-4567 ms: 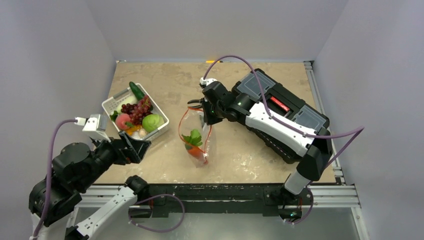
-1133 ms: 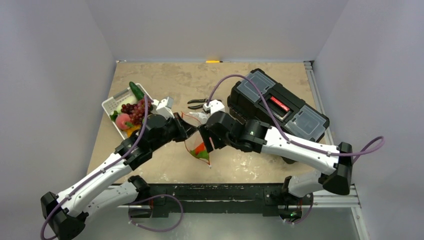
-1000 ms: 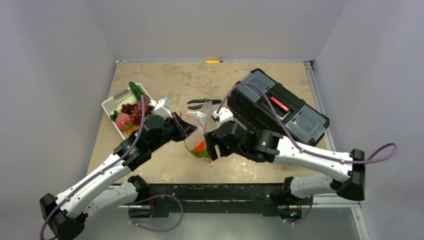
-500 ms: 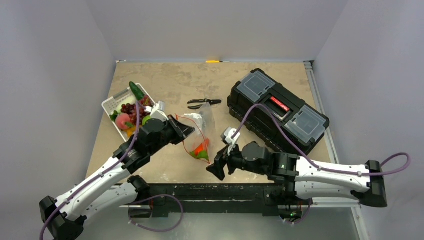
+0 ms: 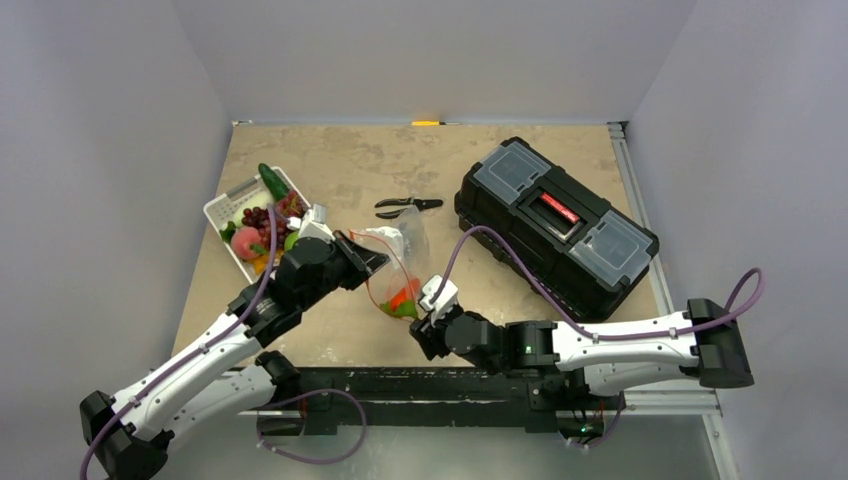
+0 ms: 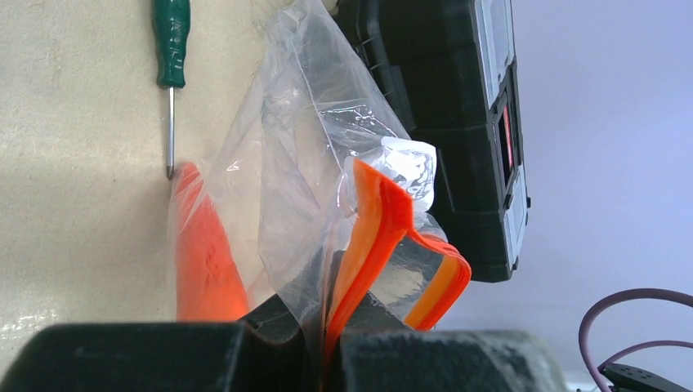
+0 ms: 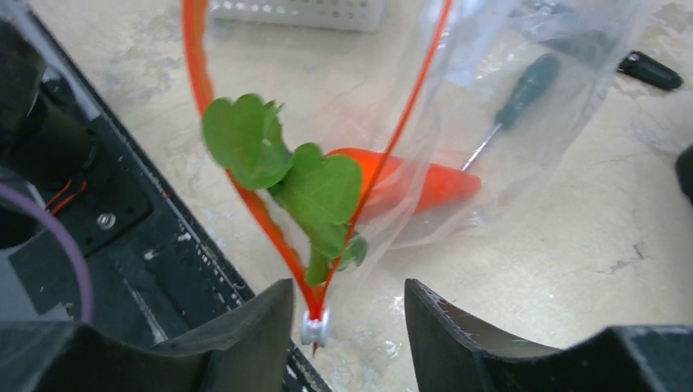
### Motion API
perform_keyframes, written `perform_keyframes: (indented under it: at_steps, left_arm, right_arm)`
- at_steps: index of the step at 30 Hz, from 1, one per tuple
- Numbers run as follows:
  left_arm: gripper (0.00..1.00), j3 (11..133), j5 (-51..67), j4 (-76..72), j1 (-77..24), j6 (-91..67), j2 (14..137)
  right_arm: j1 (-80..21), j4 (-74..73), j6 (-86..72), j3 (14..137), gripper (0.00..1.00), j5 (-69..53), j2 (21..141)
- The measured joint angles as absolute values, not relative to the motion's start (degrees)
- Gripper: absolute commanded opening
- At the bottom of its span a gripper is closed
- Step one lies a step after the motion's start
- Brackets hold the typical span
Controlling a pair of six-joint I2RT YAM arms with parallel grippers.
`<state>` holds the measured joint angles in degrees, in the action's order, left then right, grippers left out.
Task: Place the food in the zip-top bag and seal the zipper
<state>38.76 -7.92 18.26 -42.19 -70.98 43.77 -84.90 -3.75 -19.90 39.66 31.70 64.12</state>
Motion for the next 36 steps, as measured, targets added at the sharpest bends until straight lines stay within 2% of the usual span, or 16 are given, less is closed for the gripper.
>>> perform_keyframes:
  at_steps: [2,7,11,12,13,14,15,19,25,27,31,36]
  left_arm:
    - [0.00,38.8,-7.9,18.5,-42.2,-71.1,43.8]
    - [0.00,38.8,-8.2,18.9,-42.2,-71.8,43.3]
    - [0.00,38.8,-9.0,19.7,-42.2,-72.8,42.0]
    - [0.07,38.8,-9.2,20.0,-42.2,-72.9,41.5]
    - [0.19,38.8,-9.4,20.2,-42.2,-72.9,41.1]
    - [0.39,38.8,-9.5,20.6,-42.2,-72.8,40.8]
    - [0.49,38.8,-9.6,20.9,-42.2,-72.3,40.5]
    - [0.66,40.2,-11.0,24.2,-42.2,-67.9,39.1]
    - [0.72,44.0,-14.2,31.0,-42.2,-57.2,32.4]
    - [0.74,45.3,-14.9,32.9,-42.2,-54.3,29.8]
    - [0.77,47.9,-16.5,37.1,-42.2,-50.8,25.7]
    - [0.85,52.6,-18.3,46.4,-42.2,-47.2,25.5]
  right_arm:
    - [-85.1,-3.2,-19.9,39.5,0.36,33.9,64.2]
    - [-85.1,-0.4,-19.4,39.4,0.00,37.6,64.2]
    - [-85.1,0.0,-19.0,39.5,0.00,39.9,64.2]
    - [-85.1,-0.8,-19.0,39.8,0.00,40.1,64.2]
    - [-85.1,-2.8,-19.1,40.7,0.00,40.2,64.1]
    - [-85.1,-5.2,-19.1,42.0,0.00,40.2,63.8]
    - [-85.1,-6.9,-19.1,43.1,0.00,40.1,63.5]
    - [-84.7,-19.2,-19.0,52.4,0.00,37.3,60.5]
    - [-81.8,-38.9,-19.1,74.8,0.00,29.7,61.8]
    - [-79.3,-41.9,-18.9,78.6,0.00,27.1,63.7]
    - [-73.0,-42.3,-17.5,78.6,0.00,23.9,68.9]
    - [-68.4,-40.8,-14.7,76.4,0.00,21.3,81.2]
